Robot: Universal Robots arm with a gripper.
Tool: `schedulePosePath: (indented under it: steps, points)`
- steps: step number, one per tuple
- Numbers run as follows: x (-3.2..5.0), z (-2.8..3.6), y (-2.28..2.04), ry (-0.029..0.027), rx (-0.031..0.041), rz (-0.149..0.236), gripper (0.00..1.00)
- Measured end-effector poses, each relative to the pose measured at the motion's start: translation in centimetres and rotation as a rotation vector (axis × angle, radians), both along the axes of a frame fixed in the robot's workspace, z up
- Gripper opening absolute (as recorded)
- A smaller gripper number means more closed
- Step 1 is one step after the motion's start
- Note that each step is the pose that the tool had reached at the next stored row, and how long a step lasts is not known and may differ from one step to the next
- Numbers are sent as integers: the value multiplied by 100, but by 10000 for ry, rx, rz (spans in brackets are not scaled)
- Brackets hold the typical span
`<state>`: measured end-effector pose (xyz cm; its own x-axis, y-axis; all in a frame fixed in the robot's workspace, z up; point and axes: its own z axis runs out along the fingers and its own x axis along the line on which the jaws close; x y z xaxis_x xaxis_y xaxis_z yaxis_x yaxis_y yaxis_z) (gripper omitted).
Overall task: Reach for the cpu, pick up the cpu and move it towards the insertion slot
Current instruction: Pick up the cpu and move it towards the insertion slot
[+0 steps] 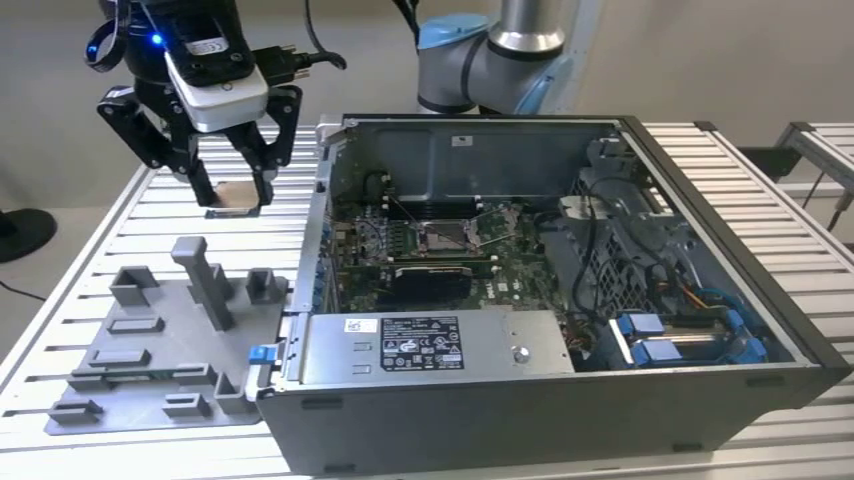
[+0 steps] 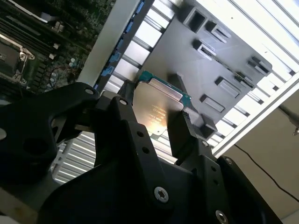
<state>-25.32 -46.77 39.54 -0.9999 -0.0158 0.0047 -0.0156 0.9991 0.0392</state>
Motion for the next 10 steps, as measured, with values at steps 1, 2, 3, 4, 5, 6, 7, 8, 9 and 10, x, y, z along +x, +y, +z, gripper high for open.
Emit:
schedulePosePath:
  steps: [1, 2, 3, 4, 5, 6, 7, 8, 9, 10]
  points:
    - [25, 0, 0, 0, 0, 0, 0]
    - [46, 0, 0, 0, 0, 0, 0]
    - [69, 0, 0, 0, 0, -1, 0]
    - [91, 0, 0, 1, 0, -1, 0]
    - [113, 0, 0, 0, 0, -1, 0]
    - [135, 1, 0, 1, 0, 0, 0]
    - [157, 0, 0, 1, 0, 0, 0]
    - [180, 0, 0, 1, -1, 0, 0]
    - [204, 0, 0, 0, 0, 0, 0]
    - [227, 0, 0, 1, -1, 0, 0]
